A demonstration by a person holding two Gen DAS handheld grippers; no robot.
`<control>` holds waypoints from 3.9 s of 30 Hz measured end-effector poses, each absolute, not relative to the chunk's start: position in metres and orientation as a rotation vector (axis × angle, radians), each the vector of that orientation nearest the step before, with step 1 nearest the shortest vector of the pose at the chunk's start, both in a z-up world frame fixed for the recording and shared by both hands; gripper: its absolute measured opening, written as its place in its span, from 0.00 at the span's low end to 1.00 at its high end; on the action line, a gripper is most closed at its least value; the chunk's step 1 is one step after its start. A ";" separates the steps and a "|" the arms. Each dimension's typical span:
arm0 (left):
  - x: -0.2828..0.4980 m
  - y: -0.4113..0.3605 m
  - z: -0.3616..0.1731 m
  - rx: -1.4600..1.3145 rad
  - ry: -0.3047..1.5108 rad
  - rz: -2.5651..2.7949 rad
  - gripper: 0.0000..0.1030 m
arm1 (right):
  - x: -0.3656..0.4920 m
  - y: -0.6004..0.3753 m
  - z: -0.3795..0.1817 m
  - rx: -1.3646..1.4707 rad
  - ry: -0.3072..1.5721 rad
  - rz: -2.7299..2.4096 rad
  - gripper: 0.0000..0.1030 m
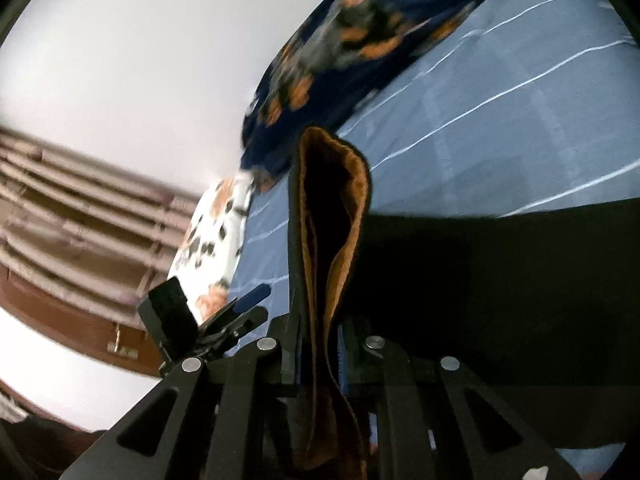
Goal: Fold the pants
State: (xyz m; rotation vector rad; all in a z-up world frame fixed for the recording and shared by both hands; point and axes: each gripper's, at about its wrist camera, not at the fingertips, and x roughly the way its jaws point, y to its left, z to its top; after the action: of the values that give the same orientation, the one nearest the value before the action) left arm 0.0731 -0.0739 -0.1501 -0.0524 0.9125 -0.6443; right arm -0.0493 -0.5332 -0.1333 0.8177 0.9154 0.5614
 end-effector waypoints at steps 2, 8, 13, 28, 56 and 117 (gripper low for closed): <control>0.074 -0.089 -0.154 -0.025 0.928 -0.669 0.70 | -0.059 -0.563 -0.138 0.847 0.897 0.508 0.12; 0.075 -0.130 -0.172 0.065 0.985 -0.710 0.70 | -0.089 -0.647 -0.177 1.005 0.871 0.359 0.12; 0.077 -0.145 -0.183 0.075 1.030 -0.716 0.70 | -0.102 -0.672 -0.214 1.115 0.870 0.309 0.12; 0.100 -0.147 -0.210 -0.109 1.191 -0.802 0.70 | -0.111 -0.679 -0.208 0.883 0.857 0.188 0.27; 0.120 -0.079 -0.182 -0.320 1.122 -0.810 0.16 | -0.082 -0.595 -0.220 1.089 0.884 0.518 0.23; 0.049 -0.001 -0.200 -0.023 0.996 -0.423 0.82 | -0.126 -0.477 -0.193 0.835 1.028 0.310 0.17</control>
State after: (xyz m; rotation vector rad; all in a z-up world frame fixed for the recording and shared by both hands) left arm 0.0491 -0.0009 -0.1995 -0.0233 0.9964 -0.4228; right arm -0.1255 -0.4772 -0.1925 0.8351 1.0277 0.3105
